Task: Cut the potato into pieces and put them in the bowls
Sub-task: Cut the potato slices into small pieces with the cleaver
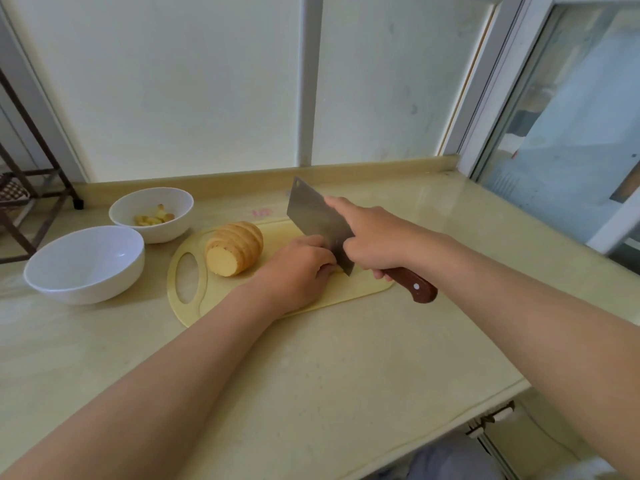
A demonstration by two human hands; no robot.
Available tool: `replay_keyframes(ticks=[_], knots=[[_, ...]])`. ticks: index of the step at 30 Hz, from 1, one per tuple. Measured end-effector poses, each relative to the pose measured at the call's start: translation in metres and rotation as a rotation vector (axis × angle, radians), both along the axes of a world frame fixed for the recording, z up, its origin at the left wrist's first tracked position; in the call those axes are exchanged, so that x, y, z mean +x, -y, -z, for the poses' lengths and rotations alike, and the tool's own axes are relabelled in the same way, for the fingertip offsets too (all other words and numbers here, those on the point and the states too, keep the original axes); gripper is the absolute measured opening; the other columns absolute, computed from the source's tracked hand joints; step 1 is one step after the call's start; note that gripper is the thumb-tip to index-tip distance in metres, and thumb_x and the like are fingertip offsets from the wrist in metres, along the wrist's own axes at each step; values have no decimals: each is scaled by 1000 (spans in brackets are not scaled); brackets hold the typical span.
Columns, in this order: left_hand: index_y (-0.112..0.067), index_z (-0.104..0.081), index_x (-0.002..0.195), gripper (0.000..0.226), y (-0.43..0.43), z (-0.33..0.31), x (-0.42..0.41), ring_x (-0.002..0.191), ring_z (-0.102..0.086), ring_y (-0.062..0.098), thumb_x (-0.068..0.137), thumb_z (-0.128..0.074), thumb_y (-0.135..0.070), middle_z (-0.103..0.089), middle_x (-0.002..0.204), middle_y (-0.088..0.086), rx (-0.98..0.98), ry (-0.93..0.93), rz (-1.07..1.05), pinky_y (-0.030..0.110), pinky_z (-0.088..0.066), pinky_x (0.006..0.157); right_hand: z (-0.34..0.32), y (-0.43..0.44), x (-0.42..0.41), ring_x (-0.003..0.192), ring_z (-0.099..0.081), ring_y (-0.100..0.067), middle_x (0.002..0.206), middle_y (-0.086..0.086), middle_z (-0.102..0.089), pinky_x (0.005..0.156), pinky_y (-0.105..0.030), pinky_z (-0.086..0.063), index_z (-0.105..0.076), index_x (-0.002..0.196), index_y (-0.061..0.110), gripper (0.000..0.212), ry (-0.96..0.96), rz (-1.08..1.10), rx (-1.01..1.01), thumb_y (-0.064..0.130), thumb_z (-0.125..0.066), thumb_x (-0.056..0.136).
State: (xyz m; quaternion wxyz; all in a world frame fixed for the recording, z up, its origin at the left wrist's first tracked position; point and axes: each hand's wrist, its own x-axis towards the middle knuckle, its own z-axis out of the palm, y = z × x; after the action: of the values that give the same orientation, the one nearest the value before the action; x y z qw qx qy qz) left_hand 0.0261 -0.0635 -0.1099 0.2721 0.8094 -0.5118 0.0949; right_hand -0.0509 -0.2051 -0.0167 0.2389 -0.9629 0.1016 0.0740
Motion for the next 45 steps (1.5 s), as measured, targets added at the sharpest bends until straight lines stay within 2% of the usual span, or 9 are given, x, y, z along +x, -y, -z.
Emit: replay_keyframes(ticks=[5, 12, 16, 21, 26, 33, 37, 42, 45], knots=[[-9, -72, 82, 20, -6, -1, -3, 83, -58, 24, 91, -54, -14, -63, 89, 4, 3, 36, -29, 41, -51, 73, -6, 10, 2, 48, -60, -21, 88, -15, -69, 49, -32, -56, -19, 157, 60, 93, 1, 17, 36, 3, -38, 86], [-10, -75, 87, 18, -7, -4, -4, 81, -58, 23, 91, -58, -14, -63, 88, 4, -7, 46, -26, 41, -52, 71, -10, 2, -10, 47, -60, -21, 86, -14, -68, 48, -31, -55, -15, 153, 67, 96, 4, -21, -1, 1, -39, 87], [-11, -74, 90, 18, -5, -3, -4, 83, -58, 23, 92, -57, -16, -62, 90, 4, 7, 46, -35, 41, -51, 73, -11, -1, -15, 50, -62, -24, 87, -13, -66, 50, -39, -59, -12, 154, 66, 96, 4, -35, -26, 1, -40, 89], [-10, -73, 88, 18, -6, -3, -4, 82, -56, 23, 92, -56, -15, -61, 88, 4, 13, 53, -45, 40, -49, 72, -10, -1, -23, 48, -63, -24, 88, -9, -60, 51, -41, -61, -12, 158, 59, 94, -13, -35, -59, 1, -39, 89], [-9, -72, 87, 19, -5, -3, -4, 82, -55, 25, 93, -55, -15, -60, 87, 6, 29, 55, -40, 38, -47, 73, -9, 0, -32, 57, -70, -29, 94, 5, -49, 48, -35, -59, -9, 160, 56, 90, -34, -37, -82, 4, -38, 92], [-8, -72, 87, 18, -3, -1, -1, 84, -57, 26, 93, -56, -15, -61, 87, 6, 21, 62, -43, 38, -48, 74, -13, 2, -44, 53, -68, -26, 93, 2, -51, 48, -35, -58, -6, 160, 54, 88, -93, -46, -107, 6, -39, 94], [-8, -74, 89, 17, -2, 0, -1, 83, -57, 26, 91, -57, -13, -62, 87, 7, 0, 73, -53, 35, -46, 72, -8, -6, -29, 53, -67, -27, 96, -2, -51, 49, -36, -59, -9, 161, 52, 87, -65, -28, -76, 6, -40, 93], [-10, -75, 94, 20, -3, 1, 0, 86, -62, 29, 88, -57, -13, -66, 91, 7, 16, 80, -35, 39, -52, 74, -4, -16, 1, 55, -64, -25, 94, -6, -56, 40, -26, -49, -5, 164, 46, 92, 2, -32, -44, 3, -42, 91], [-9, -75, 92, 18, -4, 0, -1, 85, -62, 28, 88, -58, -12, -66, 90, 7, 6, 83, -43, 40, -52, 73, -4, -13, 3, 55, -64, -24, 92, -6, -59, 46, -30, -55, -8, 163, 51, 94, 6, -14, -7, 2, -40, 89]])
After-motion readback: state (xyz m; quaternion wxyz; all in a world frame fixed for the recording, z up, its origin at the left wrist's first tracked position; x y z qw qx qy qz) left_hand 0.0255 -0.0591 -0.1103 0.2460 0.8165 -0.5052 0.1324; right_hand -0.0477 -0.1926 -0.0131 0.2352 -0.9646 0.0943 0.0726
